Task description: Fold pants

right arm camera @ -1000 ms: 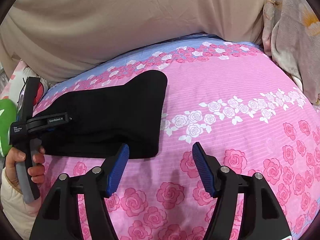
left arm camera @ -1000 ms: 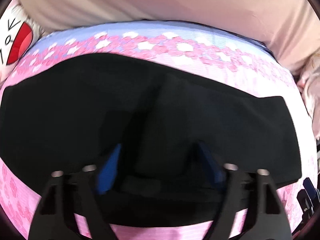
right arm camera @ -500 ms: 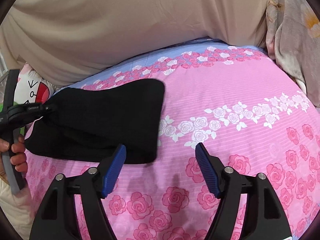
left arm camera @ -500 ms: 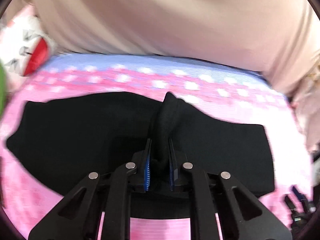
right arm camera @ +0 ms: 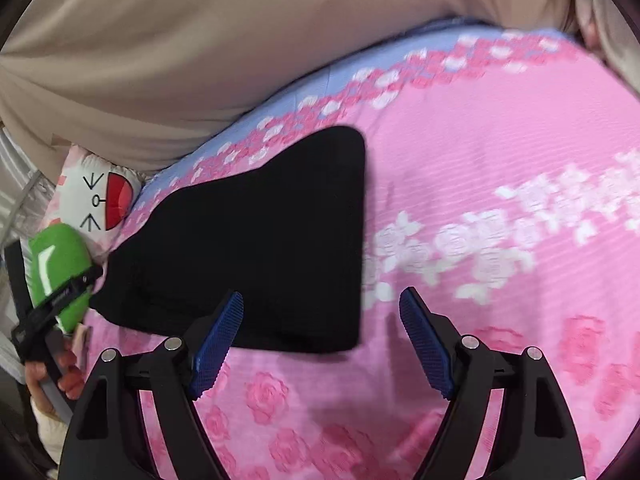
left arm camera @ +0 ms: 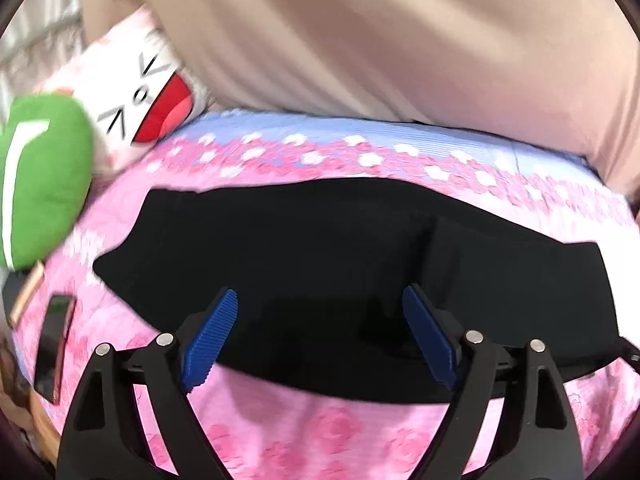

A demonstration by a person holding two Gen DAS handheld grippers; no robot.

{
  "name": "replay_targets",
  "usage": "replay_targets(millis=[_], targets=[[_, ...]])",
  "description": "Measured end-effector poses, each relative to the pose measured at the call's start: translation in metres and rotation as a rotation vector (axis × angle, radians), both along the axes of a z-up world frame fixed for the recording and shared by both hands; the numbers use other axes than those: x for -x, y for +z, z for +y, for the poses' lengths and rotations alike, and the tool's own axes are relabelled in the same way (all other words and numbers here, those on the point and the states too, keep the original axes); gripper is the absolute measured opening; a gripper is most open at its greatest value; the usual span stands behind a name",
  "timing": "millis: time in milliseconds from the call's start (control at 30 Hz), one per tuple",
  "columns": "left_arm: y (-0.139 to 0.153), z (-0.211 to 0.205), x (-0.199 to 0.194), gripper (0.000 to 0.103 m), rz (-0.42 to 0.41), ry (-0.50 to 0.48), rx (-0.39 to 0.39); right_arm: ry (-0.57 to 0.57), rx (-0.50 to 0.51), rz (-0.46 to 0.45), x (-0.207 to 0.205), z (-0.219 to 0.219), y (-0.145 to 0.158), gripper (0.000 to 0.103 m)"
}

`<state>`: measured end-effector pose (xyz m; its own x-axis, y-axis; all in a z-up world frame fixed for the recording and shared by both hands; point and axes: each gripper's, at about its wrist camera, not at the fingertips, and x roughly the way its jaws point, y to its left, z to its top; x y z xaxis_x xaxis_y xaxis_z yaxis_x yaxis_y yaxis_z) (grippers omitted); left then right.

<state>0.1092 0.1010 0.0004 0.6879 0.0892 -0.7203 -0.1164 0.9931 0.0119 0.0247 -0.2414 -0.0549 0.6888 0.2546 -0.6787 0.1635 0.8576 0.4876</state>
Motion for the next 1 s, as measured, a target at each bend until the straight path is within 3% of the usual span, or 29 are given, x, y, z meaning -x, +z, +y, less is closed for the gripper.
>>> replay_targets(millis=[67,133,200,333,433,500,533,567,600,667,833,933,1000], targets=[[-0.007,0.031,-0.002,0.084,0.031,0.036,0.080,0.019,-0.052,0.015,-0.011,0.006,-0.009,0.078],[-0.013,0.061,-0.003,0.084,0.056,0.082,0.135,0.021,-0.005,-0.003,-0.016,0.020,-0.009,0.076],[-0.019,0.093,-0.008,0.084,0.057,0.144,0.147,0.015,0.037,-0.002,-0.020,0.029,-0.008,0.070],[-0.031,0.145,-0.020,0.084,0.075,0.240,0.196,-0.005,0.023,-0.005,-0.026,0.031,-0.009,0.067],[-0.052,0.172,-0.030,0.084,0.107,0.310,0.255,-0.011,0.037,-0.002,-0.031,0.033,-0.009,0.049],[-0.070,0.184,-0.037,0.083,0.140,0.343,0.286,-0.020,0.067,-0.011,-0.032,0.035,-0.008,0.027],[-0.073,0.182,-0.039,0.081,0.122,0.355,0.252,-0.018,0.068,-0.019,-0.030,0.033,-0.005,0.023],[-0.072,0.175,-0.040,0.066,0.125,0.361,0.198,-0.023,0.062,-0.021,-0.030,0.032,-0.003,0.020],[-0.070,0.169,-0.039,0.058,0.123,0.362,0.161,-0.031,0.052,-0.025,-0.029,0.031,0.000,0.018],[-0.068,0.164,-0.037,0.028,0.118,0.350,0.184,-0.046,0.039,-0.047,-0.026,0.029,0.008,0.016],[-0.050,0.156,-0.021,0.024,0.109,0.312,0.218,-0.078,0.049,-0.122,0.003,0.003,0.048,0.014],[-0.045,0.129,-0.009,0.025,0.129,0.212,0.275,-0.136,0.105,-0.132,0.032,-0.024,0.059,0.014],[-0.042,0.091,0.007,0.025,0.146,0.127,0.267,-0.191,0.122,-0.123,0.058,-0.051,0.060,0.014]])
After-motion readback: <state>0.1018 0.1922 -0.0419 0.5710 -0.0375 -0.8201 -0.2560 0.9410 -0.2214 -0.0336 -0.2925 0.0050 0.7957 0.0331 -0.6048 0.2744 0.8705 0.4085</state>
